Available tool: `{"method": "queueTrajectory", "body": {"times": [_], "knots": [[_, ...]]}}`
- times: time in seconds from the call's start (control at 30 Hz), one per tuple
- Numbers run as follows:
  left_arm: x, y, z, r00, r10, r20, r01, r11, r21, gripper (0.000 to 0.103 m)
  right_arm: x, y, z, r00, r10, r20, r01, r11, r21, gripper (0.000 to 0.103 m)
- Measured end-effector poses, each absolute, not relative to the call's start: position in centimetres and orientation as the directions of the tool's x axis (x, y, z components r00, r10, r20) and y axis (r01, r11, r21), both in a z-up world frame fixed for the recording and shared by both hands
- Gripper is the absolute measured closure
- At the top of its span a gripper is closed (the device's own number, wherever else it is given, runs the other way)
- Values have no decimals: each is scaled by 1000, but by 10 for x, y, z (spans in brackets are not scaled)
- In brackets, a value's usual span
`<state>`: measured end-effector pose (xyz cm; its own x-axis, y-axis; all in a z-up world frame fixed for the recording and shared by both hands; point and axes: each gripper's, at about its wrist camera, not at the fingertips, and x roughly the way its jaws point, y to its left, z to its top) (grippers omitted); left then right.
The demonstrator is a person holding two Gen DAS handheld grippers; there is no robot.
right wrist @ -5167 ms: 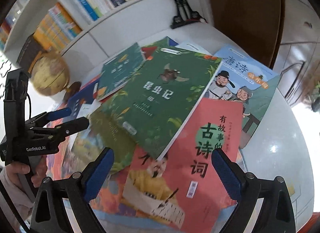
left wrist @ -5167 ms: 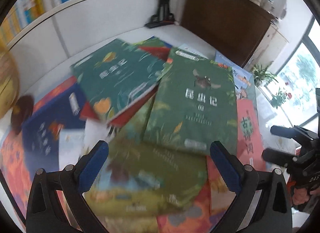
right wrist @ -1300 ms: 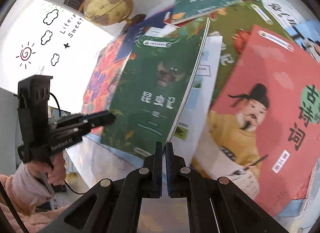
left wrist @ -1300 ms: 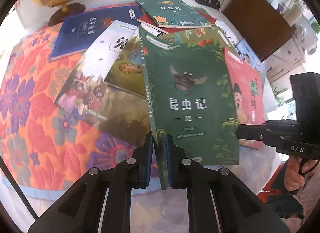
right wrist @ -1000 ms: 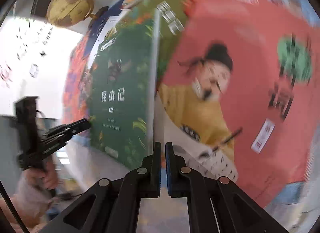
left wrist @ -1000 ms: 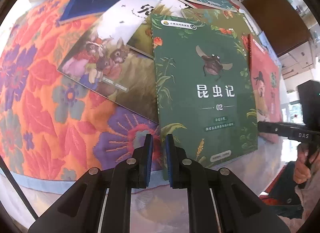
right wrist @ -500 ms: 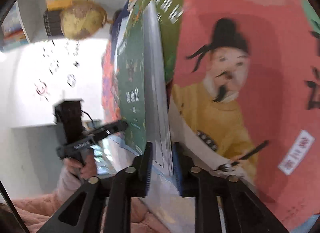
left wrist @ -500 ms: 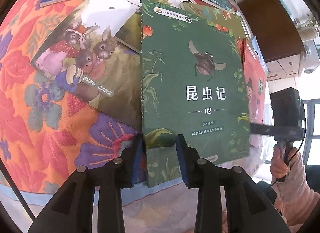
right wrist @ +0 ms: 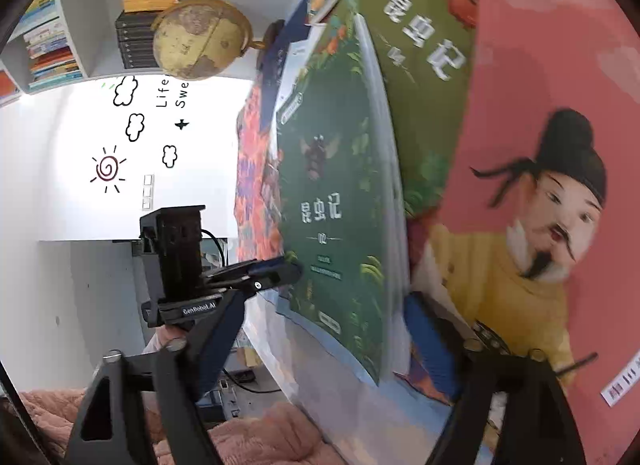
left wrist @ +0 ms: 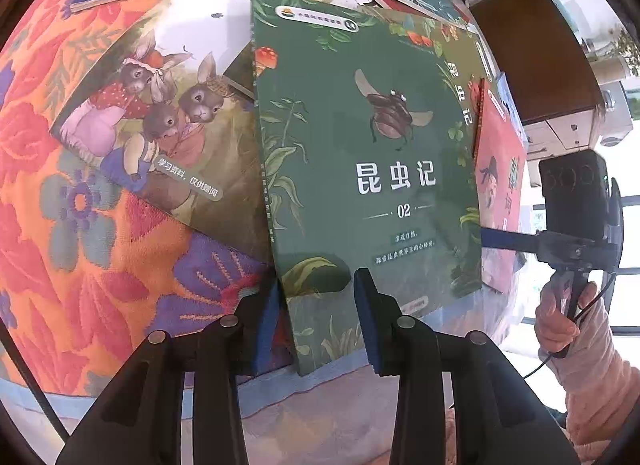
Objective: Organize books
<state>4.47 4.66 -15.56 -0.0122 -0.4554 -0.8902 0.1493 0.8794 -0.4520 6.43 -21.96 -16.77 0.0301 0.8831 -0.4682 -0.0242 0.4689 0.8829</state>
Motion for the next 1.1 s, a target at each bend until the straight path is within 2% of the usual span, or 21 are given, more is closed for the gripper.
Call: {"method": "queueTrajectory", "body": {"times": [0.07,0.13,0.2,0.27,0.4,0.5,0.67,1.1], "knots": [[44,46,-155,-11,-455,-891,151,880,-451,70,68,-213,-162,44,867,-496,-72,498,864,9],[43,48,-154,4,-454,-891,142,882,-449,71,74,-207,-159,96,820,-564,-76,571,818,23],[39,53,-150,50,-432,-900,140,896,-422,77,76,-214,-159,135,755,-642,-57,653,755,75],[36,61,-145,94,-433,-897,129,898,-420,83,74,-222,-163,140,724,-676,-17,684,729,100],[28,67,-124,190,-451,-872,143,892,-430,85,57,-206,-149,111,673,-732,-98,740,665,100],[28,69,-109,208,-472,-857,162,881,-445,85,44,-189,-129,128,701,-702,-150,713,685,100],[20,68,-92,252,-357,-899,227,925,-304,85,39,-154,-111,132,693,-708,-210,718,663,100],[16,164,-78,306,-312,-899,102,950,-295,85,56,-53,-94,50,725,-687,-268,672,690,99]]}}
